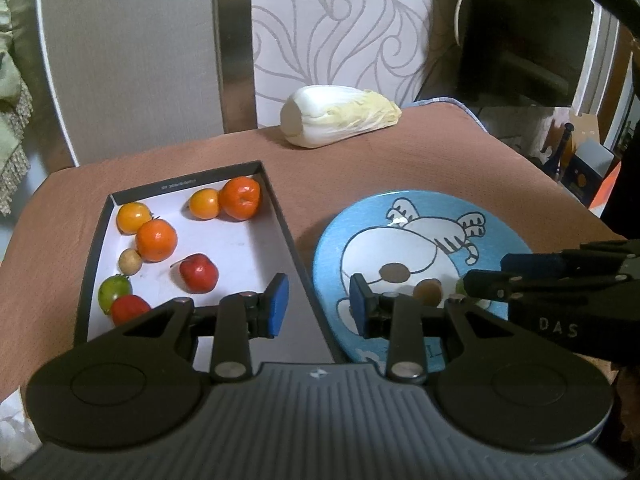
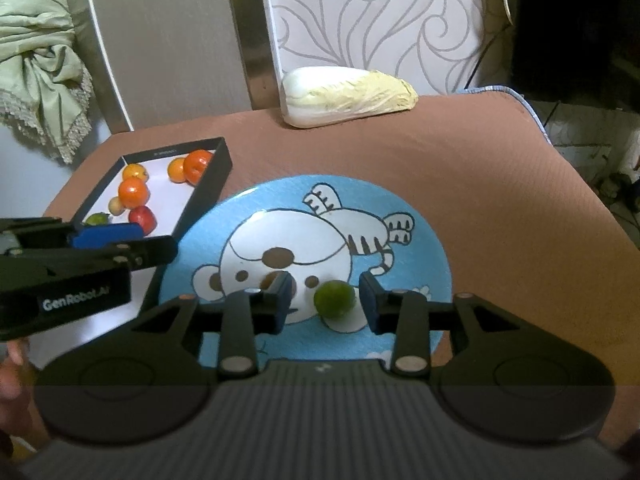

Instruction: Organize fruits

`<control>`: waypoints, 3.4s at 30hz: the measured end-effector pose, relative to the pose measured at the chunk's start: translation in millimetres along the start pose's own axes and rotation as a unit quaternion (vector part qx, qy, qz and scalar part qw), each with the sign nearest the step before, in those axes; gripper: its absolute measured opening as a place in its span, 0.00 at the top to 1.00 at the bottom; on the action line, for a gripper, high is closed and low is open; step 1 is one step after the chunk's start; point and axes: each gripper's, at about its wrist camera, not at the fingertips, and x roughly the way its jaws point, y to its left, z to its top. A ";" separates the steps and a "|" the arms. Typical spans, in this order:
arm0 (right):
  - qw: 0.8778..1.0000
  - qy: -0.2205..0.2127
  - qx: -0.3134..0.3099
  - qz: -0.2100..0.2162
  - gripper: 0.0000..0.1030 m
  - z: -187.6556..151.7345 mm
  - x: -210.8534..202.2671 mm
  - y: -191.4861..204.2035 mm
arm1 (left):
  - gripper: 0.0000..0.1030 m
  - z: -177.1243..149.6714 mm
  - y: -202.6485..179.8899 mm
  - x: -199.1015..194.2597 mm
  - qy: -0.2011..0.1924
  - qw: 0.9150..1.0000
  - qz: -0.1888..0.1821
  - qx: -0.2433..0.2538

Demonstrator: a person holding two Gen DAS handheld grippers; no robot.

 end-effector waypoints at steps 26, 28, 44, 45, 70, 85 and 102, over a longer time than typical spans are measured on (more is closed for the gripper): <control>0.993 -0.025 -0.069 0.096 0.61 15.2 6.6 60.2 | 0.62 -23.4 65.9 -19.5 0.009 0.989 0.121 -0.088; 0.992 -0.023 -0.074 0.102 0.61 15.3 7.3 64.6 | 0.62 -26.3 70.1 -19.3 0.013 0.987 0.128 -0.095; 0.988 -0.008 -0.098 0.123 0.61 16.4 14.1 77.0 | 0.48 -33.8 85.6 -9.7 0.026 0.980 0.150 -0.130; 0.988 -0.008 -0.098 0.123 0.61 16.9 14.5 76.8 | 0.48 -32.9 86.0 -8.4 0.027 0.980 0.151 -0.130; 0.977 0.024 -0.138 0.161 0.61 47.7 66.4 124.7 | 0.75 -23.4 112.6 24.8 0.054 0.982 0.108 -0.145; 0.970 0.087 -0.167 0.152 0.63 55.0 121.3 160.9 | 0.75 -23.1 112.4 24.5 0.053 0.984 0.100 -0.135; 0.975 0.058 -0.143 0.159 0.68 59.4 89.6 141.5 | 0.74 -19.4 108.7 33.0 0.057 0.986 0.102 -0.119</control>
